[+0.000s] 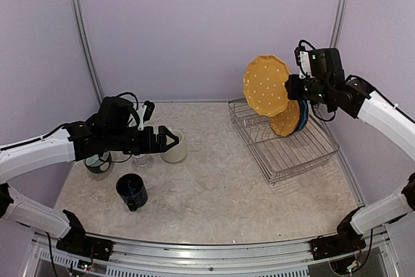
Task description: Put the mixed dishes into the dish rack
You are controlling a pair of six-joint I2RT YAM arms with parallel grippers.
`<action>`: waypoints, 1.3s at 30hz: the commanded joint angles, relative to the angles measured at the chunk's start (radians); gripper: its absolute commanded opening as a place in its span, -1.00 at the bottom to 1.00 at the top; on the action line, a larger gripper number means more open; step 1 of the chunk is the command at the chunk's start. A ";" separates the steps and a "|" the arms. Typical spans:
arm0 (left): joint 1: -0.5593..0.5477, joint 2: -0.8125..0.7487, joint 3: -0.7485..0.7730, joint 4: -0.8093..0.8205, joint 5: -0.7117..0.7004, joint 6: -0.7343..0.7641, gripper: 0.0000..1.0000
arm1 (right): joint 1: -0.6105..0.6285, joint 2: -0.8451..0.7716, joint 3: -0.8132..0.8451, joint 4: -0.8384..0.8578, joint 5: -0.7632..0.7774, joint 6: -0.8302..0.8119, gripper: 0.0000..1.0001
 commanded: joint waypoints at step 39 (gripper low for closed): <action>-0.002 0.029 0.040 -0.070 -0.039 -0.015 0.98 | -0.133 0.449 0.151 0.069 0.363 -0.225 -1.00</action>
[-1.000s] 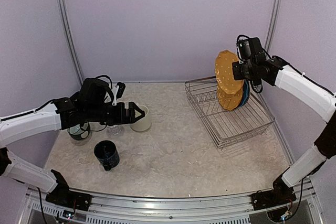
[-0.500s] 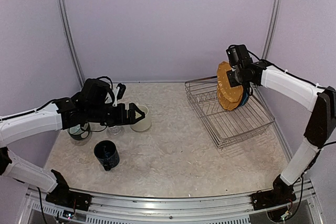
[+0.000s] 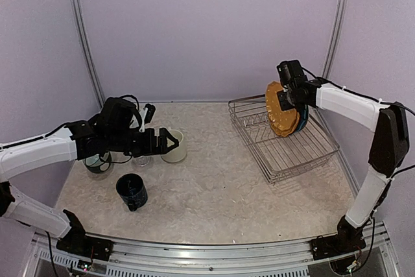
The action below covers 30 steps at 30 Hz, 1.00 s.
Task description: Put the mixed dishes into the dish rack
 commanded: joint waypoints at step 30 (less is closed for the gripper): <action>0.135 -0.121 0.034 -0.298 -0.225 0.001 0.98 | -0.010 0.010 0.032 0.026 -0.177 0.043 0.75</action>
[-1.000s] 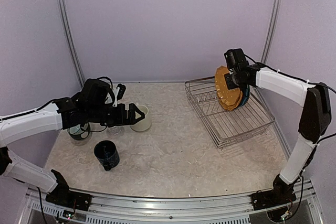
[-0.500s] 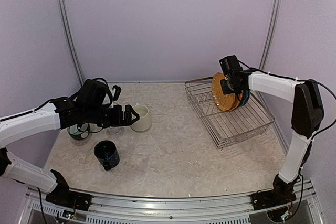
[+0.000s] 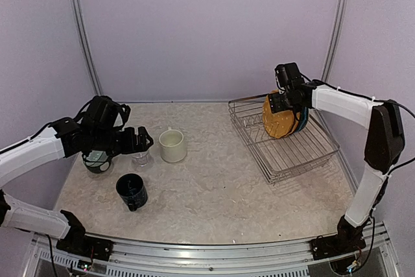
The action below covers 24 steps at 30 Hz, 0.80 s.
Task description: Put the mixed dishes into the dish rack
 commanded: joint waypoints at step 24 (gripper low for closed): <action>0.280 0.323 0.344 -0.297 -0.061 0.115 0.31 | 0.187 -0.262 -0.156 0.010 -0.152 0.014 0.90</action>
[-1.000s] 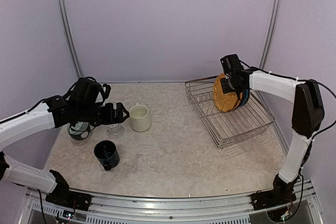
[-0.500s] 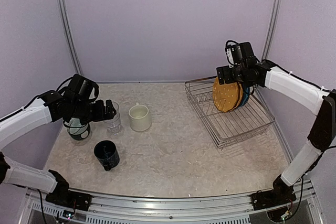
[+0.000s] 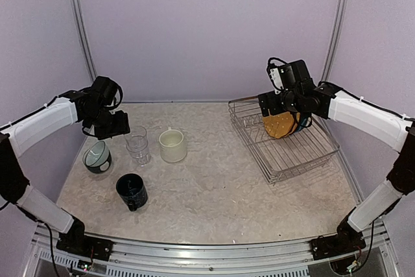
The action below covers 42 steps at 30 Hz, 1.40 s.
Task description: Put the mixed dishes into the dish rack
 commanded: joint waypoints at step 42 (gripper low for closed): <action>0.031 0.120 0.304 -0.216 0.052 0.115 -1.00 | 0.047 -0.033 -0.068 0.047 -0.171 0.028 0.92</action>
